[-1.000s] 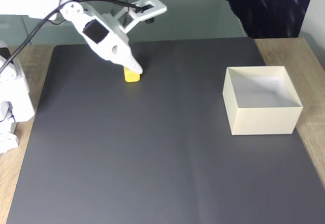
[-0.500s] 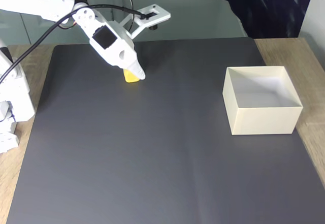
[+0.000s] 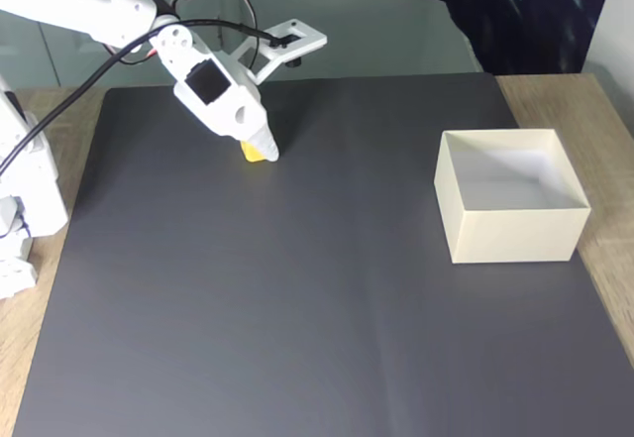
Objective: Grasp a cube block and put it in the white box.
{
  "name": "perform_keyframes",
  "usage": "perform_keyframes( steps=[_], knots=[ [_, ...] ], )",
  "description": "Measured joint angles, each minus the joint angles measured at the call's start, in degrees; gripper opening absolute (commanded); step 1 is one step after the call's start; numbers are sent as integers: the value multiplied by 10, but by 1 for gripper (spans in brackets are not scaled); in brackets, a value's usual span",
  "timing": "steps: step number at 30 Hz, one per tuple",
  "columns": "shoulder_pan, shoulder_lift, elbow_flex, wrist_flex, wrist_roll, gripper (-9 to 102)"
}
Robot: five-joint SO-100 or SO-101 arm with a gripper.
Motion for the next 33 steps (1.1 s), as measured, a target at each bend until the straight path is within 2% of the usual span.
perform_keyframes(
  steps=[12,18,33],
  knots=[
    [0,-25,-11,-6,-3,15],
    [-2,-30,-11,-1,0,0],
    [1,-46,-62,31,37,0]
  ],
)
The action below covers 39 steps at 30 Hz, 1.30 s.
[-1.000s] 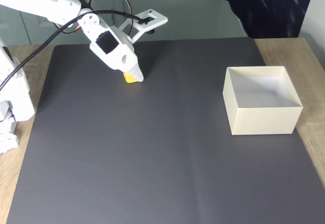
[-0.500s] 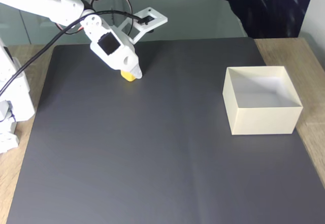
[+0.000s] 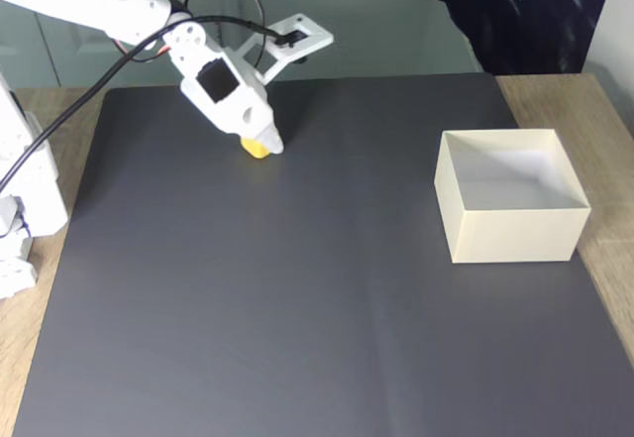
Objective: Grasp a cube block and put it in the white box.
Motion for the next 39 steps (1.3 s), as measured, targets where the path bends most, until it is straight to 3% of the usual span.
perform_keyframes(
  steps=[23,31,39],
  knots=[
    [91,59,-221,8,64,0],
    [156,59,-272,-47,76,0],
    [236,18,-337,-53,85,0]
  ],
)
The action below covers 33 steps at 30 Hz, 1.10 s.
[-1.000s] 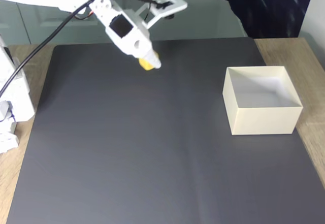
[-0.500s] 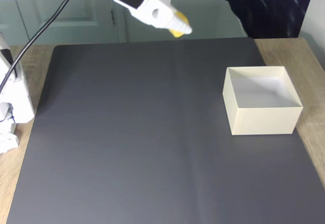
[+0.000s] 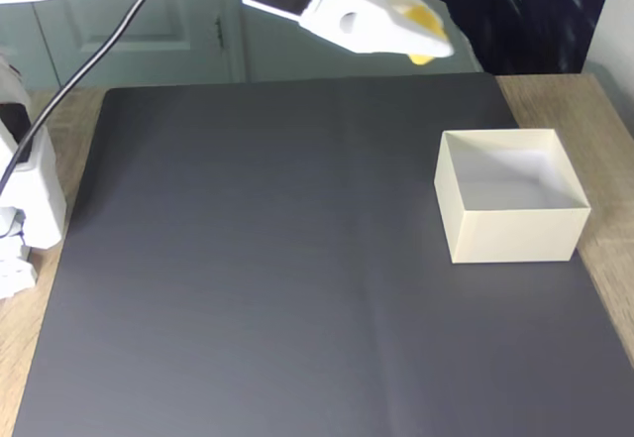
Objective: Grasp a cube block and put it in the white box.
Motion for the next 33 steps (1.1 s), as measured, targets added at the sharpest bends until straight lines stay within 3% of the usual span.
perform_keyframes(
  steps=[20,33],
  knots=[
    [102,-231,-219,-11,11,2],
    [91,-422,-410,5,11,6]
  ],
)
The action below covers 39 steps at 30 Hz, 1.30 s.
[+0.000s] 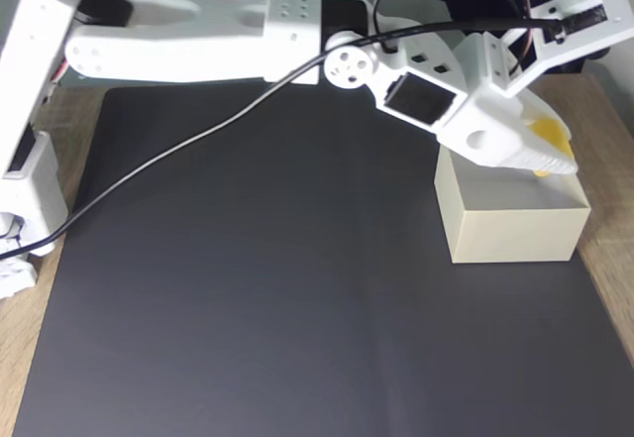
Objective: Grasp a cube block and put it in the white box.
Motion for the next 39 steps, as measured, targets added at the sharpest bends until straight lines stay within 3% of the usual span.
perform_keyframes(
  steps=[22,30,34,39],
  knots=[
    [-48,-33,-15,28,-7,10],
    [-45,-33,-15,28,4,33],
    [-36,-33,-17,28,6,39],
    [-29,-33,-20,28,5,39]
  ],
)
